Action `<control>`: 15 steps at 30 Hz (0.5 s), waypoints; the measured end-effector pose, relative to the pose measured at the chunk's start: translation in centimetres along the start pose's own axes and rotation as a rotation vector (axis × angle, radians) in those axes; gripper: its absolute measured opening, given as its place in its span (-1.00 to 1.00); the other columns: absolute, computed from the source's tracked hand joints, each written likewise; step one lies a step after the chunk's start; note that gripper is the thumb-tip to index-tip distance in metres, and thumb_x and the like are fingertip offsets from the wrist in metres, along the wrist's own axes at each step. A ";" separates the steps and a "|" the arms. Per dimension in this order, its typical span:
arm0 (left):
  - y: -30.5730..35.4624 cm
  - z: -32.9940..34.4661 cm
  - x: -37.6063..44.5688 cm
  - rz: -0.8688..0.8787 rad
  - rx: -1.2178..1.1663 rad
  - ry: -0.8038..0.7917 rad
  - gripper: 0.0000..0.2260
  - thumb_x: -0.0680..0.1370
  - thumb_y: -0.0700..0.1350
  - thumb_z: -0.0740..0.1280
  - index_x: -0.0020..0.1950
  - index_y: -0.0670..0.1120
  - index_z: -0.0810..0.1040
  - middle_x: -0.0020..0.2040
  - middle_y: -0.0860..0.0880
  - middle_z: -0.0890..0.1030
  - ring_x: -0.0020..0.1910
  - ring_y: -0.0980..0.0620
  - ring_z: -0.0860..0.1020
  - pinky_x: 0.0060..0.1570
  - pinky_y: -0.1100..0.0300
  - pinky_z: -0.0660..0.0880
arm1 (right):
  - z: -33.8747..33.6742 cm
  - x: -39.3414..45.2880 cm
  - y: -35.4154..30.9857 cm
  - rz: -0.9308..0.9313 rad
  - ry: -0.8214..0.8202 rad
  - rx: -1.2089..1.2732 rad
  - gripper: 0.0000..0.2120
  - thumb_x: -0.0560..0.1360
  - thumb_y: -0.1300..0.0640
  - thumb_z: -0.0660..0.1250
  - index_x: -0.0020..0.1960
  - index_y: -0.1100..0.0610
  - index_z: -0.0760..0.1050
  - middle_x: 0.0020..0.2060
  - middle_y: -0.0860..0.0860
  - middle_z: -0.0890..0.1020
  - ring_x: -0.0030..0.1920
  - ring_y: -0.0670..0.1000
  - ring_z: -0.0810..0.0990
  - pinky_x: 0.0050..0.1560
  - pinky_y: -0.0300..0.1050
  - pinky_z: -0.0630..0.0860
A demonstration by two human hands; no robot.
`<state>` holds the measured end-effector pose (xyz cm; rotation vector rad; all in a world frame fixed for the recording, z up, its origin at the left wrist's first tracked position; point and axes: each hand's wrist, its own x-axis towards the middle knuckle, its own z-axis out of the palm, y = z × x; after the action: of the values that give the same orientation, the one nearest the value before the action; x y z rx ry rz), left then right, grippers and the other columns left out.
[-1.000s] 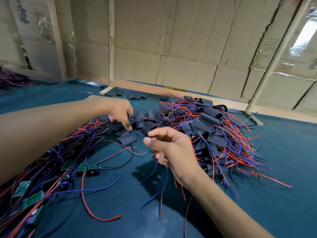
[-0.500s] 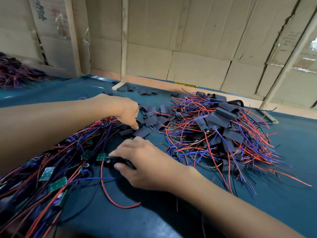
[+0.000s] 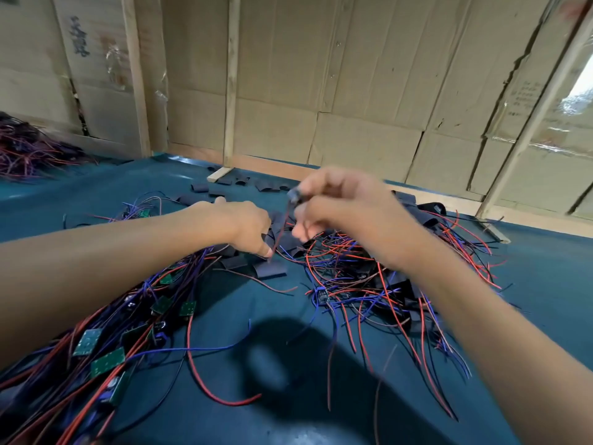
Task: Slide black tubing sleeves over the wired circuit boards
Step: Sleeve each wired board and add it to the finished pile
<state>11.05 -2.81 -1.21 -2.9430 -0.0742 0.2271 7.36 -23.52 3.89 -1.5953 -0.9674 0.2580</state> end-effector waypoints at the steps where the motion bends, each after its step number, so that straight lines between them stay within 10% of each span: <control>1: 0.2 0.2 -0.1 -0.028 0.068 -0.005 -0.61 0.54 0.34 0.23 0.13 0.06 0.49 0.01 0.01 0.53 0.20 -0.14 0.45 0.08 -0.11 0.23 | -1.1 -0.1 -0.2 -0.015 0.037 0.149 -0.83 0.44 0.46 0.36 -0.09 0.23 0.49 -0.34 0.12 0.64 -0.34 0.10 0.65 -0.26 -0.13 0.59; 6: 1.3 1.6 -0.1 -0.070 0.142 0.020 -0.61 0.59 0.27 0.10 0.08 0.02 0.52 0.22 -0.09 0.51 0.27 -0.19 0.32 0.20 -0.19 0.17 | -5.2 -1.2 0.5 -0.094 0.175 0.457 -0.94 0.48 0.25 0.36 -0.06 0.20 0.50 -0.17 0.15 0.67 -0.22 0.09 0.66 -0.18 -0.09 0.62; 10: 2.1 2.3 0.2 -0.042 0.044 0.087 -0.59 0.58 0.29 0.20 -0.23 -0.03 0.36 0.07 -0.06 0.56 0.13 -0.16 0.49 0.03 -0.08 0.23 | -6.2 -2.6 2.9 -0.101 0.289 0.537 -0.98 0.52 0.21 0.34 -0.07 0.15 0.51 -0.10 0.12 0.70 -0.23 0.02 0.63 -0.24 -0.16 0.51; 15: 2.1 1.4 0.0 0.009 -0.136 0.077 -0.75 0.46 0.12 0.34 -0.11 -0.07 0.59 -0.09 -0.08 0.62 -0.11 -0.11 0.58 -0.14 0.11 0.54 | -6.0 -4.1 5.4 -0.050 0.360 0.652 -0.95 0.52 0.21 0.34 -0.12 0.12 0.49 -0.05 0.16 0.71 -0.16 0.03 0.68 -0.20 -0.18 0.59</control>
<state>10.92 -4.59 -2.98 -3.0845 -0.0684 0.1132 10.97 -30.48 -0.61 -0.9711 -0.5594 0.2130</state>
